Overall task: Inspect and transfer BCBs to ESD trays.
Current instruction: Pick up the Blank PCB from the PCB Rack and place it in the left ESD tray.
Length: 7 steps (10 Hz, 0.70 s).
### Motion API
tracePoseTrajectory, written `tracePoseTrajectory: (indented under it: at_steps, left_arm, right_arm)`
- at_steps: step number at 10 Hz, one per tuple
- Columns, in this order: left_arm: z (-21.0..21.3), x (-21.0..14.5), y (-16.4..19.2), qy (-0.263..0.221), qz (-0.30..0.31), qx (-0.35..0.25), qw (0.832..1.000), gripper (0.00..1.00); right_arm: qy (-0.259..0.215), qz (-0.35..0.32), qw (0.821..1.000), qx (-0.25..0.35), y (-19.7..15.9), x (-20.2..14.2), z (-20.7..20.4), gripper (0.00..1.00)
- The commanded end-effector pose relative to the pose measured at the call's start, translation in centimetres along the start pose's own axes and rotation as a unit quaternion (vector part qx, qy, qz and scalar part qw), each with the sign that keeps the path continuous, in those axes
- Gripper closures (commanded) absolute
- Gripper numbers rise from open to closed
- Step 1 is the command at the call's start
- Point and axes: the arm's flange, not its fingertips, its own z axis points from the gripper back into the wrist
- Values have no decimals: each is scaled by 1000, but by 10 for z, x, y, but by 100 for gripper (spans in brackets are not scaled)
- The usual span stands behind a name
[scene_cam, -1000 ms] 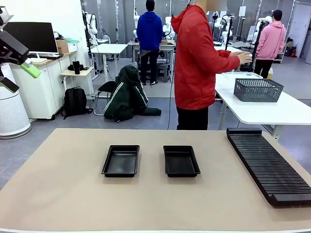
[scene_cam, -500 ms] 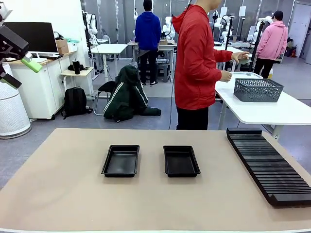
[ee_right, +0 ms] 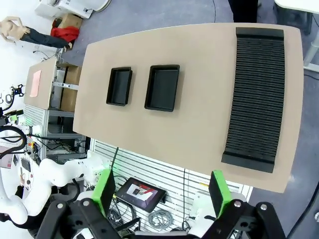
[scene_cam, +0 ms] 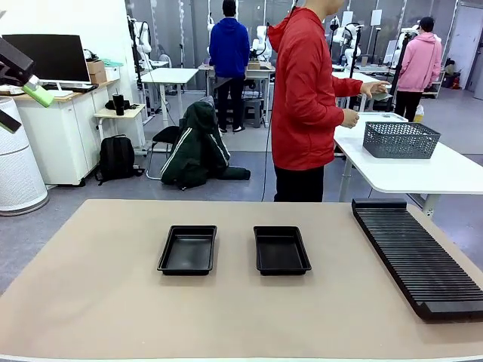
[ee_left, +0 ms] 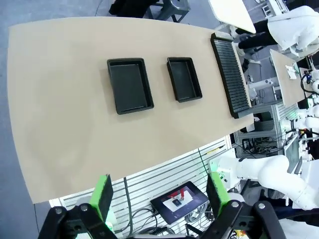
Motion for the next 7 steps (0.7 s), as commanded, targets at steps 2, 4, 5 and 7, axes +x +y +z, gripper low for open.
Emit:
tracePoseTrajectory:
  at_steps: [2,4,5,7]
  left_arm:
    - [11,0,-16,-18,15,37,999,0]
    - [11,2,-20,-4,15,42,999,0]
    - [10,2,-23,-1,17,48,999,0]
    - [12,4,-27,1,22,58,998,0]
  right_arm:
    - [0,4,1000,3,2,-2,0,0]
    - [0,4,1000,3,2,-2,0,0]
    - [0,4,1000,3,2,-2,0,0]
    - [0,4,1000,3,2,-2,0,0]
